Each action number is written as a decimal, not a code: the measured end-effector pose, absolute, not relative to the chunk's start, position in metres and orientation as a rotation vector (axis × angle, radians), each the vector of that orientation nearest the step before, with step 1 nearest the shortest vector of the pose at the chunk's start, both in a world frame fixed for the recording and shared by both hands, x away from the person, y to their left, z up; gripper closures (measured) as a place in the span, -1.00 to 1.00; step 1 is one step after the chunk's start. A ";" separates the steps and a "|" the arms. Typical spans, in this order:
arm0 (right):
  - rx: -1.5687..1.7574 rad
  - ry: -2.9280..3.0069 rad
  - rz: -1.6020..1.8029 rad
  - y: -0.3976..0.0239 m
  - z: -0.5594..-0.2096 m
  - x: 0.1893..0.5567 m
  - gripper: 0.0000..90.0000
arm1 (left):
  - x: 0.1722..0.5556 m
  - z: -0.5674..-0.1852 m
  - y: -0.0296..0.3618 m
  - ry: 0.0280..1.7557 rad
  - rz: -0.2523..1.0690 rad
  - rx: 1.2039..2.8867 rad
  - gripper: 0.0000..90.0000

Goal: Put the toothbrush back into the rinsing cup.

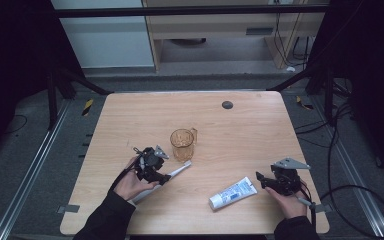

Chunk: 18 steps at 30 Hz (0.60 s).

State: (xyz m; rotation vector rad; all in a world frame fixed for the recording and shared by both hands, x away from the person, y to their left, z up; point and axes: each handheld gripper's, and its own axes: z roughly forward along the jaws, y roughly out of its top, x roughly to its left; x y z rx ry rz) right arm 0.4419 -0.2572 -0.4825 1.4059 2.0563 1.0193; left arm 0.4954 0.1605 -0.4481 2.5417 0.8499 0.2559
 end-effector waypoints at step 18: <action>1.397 2.070 1.010 -0.257 -0.484 0.442 -0.21 | 0.495 -0.458 0.158 0.813 0.218 2.637 0.17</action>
